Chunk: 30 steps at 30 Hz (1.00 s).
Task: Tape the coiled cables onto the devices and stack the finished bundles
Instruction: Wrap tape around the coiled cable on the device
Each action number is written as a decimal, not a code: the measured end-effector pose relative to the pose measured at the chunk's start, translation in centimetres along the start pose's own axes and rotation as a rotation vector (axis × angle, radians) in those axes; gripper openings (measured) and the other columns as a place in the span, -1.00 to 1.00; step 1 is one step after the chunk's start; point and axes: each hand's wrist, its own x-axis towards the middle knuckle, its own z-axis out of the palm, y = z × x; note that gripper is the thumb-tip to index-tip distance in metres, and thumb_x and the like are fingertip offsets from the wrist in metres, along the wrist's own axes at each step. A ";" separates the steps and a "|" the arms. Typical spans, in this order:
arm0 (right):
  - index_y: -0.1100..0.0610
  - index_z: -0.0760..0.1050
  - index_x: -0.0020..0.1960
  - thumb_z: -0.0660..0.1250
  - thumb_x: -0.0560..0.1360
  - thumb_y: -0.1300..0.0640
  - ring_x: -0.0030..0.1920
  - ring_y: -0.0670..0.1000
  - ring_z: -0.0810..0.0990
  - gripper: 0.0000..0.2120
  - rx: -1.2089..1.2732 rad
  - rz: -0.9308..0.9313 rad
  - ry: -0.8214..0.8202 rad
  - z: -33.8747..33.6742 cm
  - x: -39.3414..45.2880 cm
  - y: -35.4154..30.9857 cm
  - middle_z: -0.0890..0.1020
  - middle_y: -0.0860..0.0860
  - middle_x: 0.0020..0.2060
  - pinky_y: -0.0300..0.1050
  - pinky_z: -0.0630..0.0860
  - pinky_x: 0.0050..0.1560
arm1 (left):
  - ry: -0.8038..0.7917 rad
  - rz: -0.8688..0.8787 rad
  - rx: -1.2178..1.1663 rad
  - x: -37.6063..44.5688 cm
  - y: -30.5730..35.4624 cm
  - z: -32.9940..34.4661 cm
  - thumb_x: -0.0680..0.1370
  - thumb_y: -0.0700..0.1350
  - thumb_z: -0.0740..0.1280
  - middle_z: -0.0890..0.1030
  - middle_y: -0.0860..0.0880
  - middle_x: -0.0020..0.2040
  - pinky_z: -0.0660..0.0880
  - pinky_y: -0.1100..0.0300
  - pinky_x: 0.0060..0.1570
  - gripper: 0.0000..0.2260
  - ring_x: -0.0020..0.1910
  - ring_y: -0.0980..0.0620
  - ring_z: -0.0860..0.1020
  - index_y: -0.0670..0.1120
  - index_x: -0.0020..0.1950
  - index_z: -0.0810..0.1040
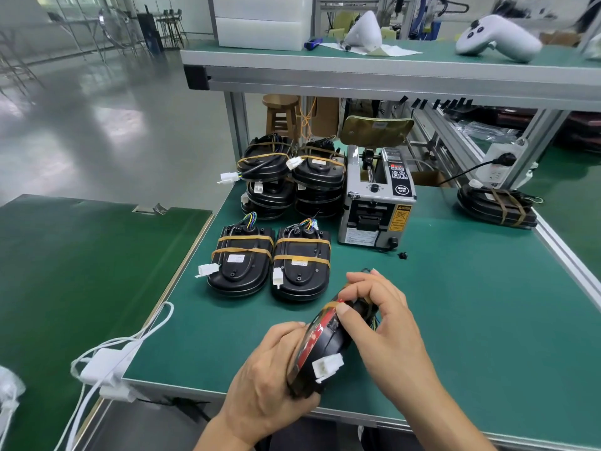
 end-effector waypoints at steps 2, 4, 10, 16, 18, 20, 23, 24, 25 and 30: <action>-0.18 0.61 -0.04 0.46 0.50 0.05 0.49 -0.37 0.20 -0.88 0.003 0.001 -0.006 0.1 -0.1 -0.1 0.52 -0.47 0.20 -0.07 0.20 0.52 | 0.006 0.011 0.007 0.2 0.2 -0.1 0.38 -0.19 0.59 0.59 -0.02 0.31 0.62 0.12 0.24 -0.38 0.32 -0.07 0.62 -0.23 0.40 0.51; -0.17 0.60 -0.01 0.50 0.48 0.03 0.53 -0.33 0.17 -0.85 -0.022 -0.014 -0.017 0.1 -0.5 -0.2 0.48 -0.48 0.23 0.04 0.18 0.56 | 0.005 0.028 0.015 0.3 0.3 -0.1 0.37 -0.21 0.59 0.58 -0.02 0.32 0.61 0.13 0.25 -0.38 0.32 -0.09 0.62 -0.25 0.41 0.51; -0.28 0.49 0.20 0.55 0.30 -0.20 0.56 -0.38 0.02 -0.50 -0.126 -0.069 -0.121 -0.5 -1.3 -0.5 0.35 -0.53 0.31 -0.01 0.10 0.59 | 0.005 0.055 -0.011 0.3 0.3 -0.1 0.42 -0.17 0.54 0.53 0.04 0.39 0.58 0.16 0.29 -0.36 0.36 -0.05 0.58 -0.18 0.47 0.44; -0.24 0.65 0.12 0.42 0.37 -0.29 0.21 -0.32 0.58 -0.65 0.120 0.016 0.101 -2.2 1.6 -0.6 0.68 -0.32 0.09 -0.24 0.42 0.21 | -0.018 0.016 -0.030 0.3 0.3 -0.4 0.38 -0.17 0.59 0.54 0.04 0.40 0.60 0.12 0.25 -0.35 0.36 -0.09 0.60 -0.22 0.44 0.49; -0.18 0.69 0.03 0.43 0.47 -0.15 0.06 -0.26 0.66 -0.83 0.160 0.031 0.230 -2.9 4.4 0.3 0.73 -0.25 -0.03 -0.21 0.49 0.13 | -0.023 0.023 -0.033 0.5 0.5 -0.6 0.42 -0.12 0.57 0.52 0.04 0.41 0.58 0.15 0.29 -0.38 0.37 -0.07 0.59 -0.22 0.43 0.49; -0.12 0.71 -0.05 0.44 0.54 0.01 -0.02 -0.23 0.69 -0.92 0.162 0.083 0.307 -3.2 7.9 1.5 0.75 -0.22 -0.10 -0.16 0.56 0.10 | -0.020 0.029 -0.024 0.7 0.8 -0.8 0.40 -0.13 0.58 0.51 0.06 0.40 0.58 0.17 0.29 -0.37 0.35 -0.06 0.60 -0.21 0.42 0.48; -0.10 0.68 -0.14 0.40 0.55 0.14 -0.02 0.00 0.73 -0.82 0.111 0.196 0.326 -3.0 13.1 3.0 0.74 -0.16 -0.21 -0.01 0.64 0.12 | -0.022 0.018 -0.018 0.7 0.9 -0.6 0.33 -0.18 0.60 0.53 0.06 0.37 0.60 0.20 0.25 -0.33 0.32 -0.04 0.62 -0.19 0.42 0.49; -0.11 0.67 -0.18 0.38 0.54 0.16 -0.03 0.06 0.74 -0.79 0.090 0.227 0.321 -2.8 14.4 3.3 0.73 -0.17 -0.24 -0.01 0.64 0.07 | -0.018 0.007 -0.019 0.6 0.8 -0.6 0.33 -0.18 0.60 0.55 0.05 0.35 0.61 0.20 0.23 -0.33 0.31 -0.03 0.63 -0.18 0.41 0.50; -0.10 0.67 -0.19 0.36 0.54 0.16 -0.03 0.09 0.74 -0.78 0.066 0.248 0.321 -2.5 15.4 3.5 0.72 -0.19 -0.25 -0.04 0.64 0.03 | -0.013 -0.007 -0.018 0.5 0.7 -0.5 0.33 -0.18 0.60 0.58 0.02 0.32 0.62 0.20 0.20 -0.35 0.30 -0.03 0.63 -0.18 0.41 0.52; -0.09 0.65 -0.15 0.34 0.55 0.10 -0.05 0.12 0.74 -0.83 0.001 0.276 0.311 -1.2 17.6 3.8 0.65 -0.31 -0.42 0.13 0.62 0.18 | -0.042 -0.061 -0.032 -0.1 0.1 -0.3 0.31 -0.18 0.59 0.62 0.00 0.32 0.62 0.18 0.16 -0.36 0.34 -0.06 0.63 -0.20 0.39 0.58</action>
